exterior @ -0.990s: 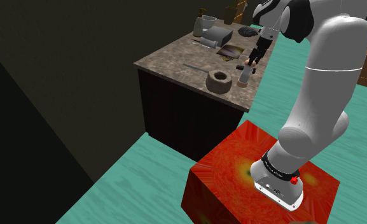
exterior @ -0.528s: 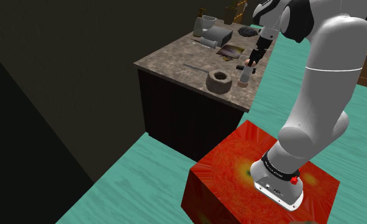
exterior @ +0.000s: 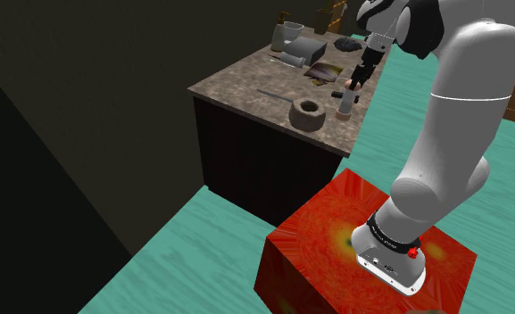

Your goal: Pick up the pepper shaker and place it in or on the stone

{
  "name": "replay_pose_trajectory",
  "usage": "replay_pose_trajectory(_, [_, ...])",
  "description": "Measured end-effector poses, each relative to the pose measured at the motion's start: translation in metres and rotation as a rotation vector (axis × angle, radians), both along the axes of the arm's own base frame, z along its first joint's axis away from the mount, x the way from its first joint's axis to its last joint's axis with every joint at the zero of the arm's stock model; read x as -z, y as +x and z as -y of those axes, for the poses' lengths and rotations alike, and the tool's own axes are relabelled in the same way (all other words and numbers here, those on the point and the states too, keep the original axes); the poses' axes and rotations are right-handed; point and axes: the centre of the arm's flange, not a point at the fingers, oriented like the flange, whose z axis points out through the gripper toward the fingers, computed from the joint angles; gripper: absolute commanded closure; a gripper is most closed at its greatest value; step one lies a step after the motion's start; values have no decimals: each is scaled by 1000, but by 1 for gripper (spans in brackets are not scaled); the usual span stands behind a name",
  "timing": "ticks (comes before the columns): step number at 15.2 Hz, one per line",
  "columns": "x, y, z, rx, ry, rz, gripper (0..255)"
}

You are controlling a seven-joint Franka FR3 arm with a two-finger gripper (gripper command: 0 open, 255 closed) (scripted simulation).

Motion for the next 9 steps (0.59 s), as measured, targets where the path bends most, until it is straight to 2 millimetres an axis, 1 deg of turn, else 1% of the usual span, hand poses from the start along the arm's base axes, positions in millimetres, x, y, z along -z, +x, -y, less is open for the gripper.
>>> replay_pose_trajectory(9, [-46,1,1,0,0,0,255])
